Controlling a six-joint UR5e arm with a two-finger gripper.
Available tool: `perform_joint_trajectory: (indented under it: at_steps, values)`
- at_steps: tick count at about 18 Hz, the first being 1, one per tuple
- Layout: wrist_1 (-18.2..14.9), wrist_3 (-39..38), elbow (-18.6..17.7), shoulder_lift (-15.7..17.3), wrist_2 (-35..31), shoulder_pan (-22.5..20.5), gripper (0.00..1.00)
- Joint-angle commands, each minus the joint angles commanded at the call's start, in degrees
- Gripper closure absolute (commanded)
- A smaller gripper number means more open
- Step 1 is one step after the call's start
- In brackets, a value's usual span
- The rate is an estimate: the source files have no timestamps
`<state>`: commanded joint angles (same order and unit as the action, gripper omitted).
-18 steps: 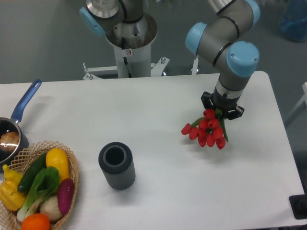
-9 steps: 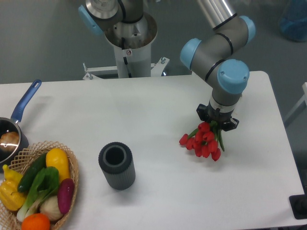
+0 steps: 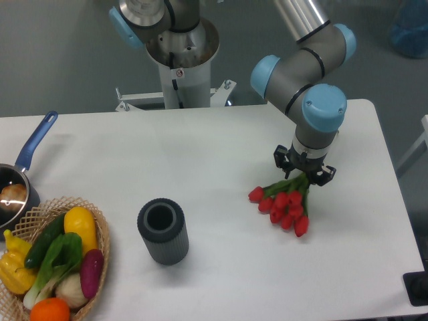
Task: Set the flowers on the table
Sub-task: 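Open the gripper to release the tulip stems, then raise the open gripper up away from the tulips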
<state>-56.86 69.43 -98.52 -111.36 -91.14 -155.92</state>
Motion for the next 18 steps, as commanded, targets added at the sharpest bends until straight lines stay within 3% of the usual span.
perform_joint_trajectory:
  at_steps: [3, 7, 12, 18]
  values:
    - [-0.26, -0.09, -0.09, 2.37, 0.96, -2.01, 0.0]
    - [0.0, -1.92, 0.35, 4.48, 8.7, -5.01, 0.0]
    - [1.49, -1.58, 3.51, 5.1, 8.79, -5.1, 0.0]
    - [1.67, -1.41, 4.22, 6.16, 8.88, -5.8, 0.0]
